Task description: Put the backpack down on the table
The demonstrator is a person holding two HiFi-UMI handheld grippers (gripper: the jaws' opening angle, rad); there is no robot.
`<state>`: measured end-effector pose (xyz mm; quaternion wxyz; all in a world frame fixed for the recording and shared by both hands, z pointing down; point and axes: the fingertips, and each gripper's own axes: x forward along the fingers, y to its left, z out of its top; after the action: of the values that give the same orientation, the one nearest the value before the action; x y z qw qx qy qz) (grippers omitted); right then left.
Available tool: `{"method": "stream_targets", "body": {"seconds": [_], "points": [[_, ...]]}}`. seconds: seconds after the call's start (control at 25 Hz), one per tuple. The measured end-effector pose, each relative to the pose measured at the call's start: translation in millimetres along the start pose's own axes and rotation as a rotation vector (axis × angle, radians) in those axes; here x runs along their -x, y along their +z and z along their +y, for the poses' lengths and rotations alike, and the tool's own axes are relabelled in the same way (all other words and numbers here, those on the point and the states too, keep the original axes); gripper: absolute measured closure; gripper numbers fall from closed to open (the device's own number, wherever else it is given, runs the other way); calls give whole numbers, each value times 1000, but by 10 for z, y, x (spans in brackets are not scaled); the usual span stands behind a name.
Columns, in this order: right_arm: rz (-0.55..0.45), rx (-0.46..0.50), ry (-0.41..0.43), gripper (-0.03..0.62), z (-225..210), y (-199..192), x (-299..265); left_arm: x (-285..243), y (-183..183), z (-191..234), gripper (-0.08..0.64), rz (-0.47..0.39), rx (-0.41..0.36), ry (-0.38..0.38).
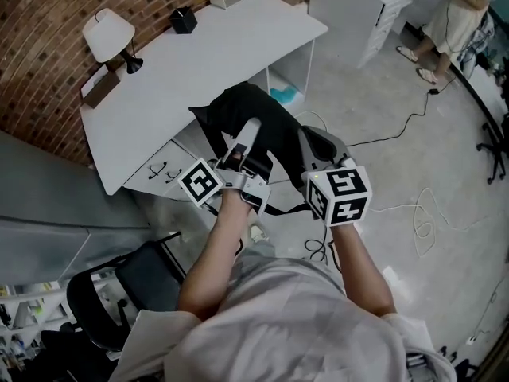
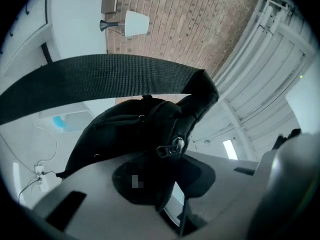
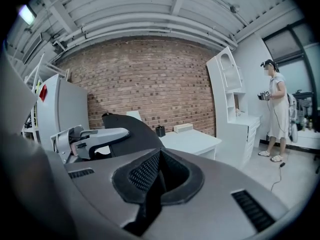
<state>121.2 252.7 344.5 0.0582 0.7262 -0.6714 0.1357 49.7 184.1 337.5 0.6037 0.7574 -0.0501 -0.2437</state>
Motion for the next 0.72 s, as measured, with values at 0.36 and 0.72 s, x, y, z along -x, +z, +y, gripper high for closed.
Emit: {"method": "stream_targets", "body": {"seconds": [0.36,0.72], "points": [[3,7,-35,591,284,195,-692,-100,752,130,479,37,10,-17],[0,19,-56,591,499,307,-1077,-141,1260,164,479,48,10,-49]]}}
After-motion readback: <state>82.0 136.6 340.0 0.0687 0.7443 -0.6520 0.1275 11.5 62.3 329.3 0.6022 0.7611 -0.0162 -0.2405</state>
